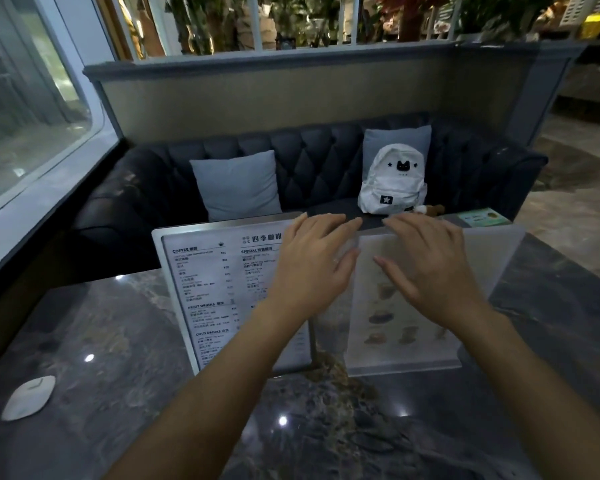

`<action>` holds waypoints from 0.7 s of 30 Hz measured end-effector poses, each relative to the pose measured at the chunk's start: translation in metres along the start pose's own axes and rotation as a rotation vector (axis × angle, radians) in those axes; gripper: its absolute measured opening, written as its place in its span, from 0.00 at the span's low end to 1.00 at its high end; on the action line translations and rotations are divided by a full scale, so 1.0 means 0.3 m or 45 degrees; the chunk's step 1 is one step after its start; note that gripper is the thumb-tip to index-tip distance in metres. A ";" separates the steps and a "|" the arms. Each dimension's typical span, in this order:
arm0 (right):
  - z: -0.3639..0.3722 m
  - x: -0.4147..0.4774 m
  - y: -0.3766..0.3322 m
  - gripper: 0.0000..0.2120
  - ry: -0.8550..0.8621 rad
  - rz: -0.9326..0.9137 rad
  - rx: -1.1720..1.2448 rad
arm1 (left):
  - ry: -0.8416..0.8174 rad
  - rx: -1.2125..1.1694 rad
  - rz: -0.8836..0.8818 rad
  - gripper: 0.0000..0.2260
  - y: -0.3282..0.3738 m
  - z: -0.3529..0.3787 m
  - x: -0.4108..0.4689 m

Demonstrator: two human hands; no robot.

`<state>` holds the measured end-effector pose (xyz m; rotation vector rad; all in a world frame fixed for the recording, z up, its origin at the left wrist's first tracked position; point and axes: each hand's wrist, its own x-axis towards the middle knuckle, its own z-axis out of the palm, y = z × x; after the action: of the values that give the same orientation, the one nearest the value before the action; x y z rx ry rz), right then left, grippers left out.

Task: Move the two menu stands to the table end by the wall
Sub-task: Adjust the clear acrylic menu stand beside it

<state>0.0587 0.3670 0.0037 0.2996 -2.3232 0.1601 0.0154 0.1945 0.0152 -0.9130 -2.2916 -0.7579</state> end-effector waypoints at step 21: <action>0.430 -0.067 -0.329 0.30 -0.209 0.629 0.758 | 0.278 0.092 -0.937 0.23 -0.516 -0.129 -0.500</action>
<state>0.0091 0.2485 -0.0978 0.0162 -2.4238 1.1149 0.0046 0.0107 -0.1031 0.0842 -2.4218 -0.9949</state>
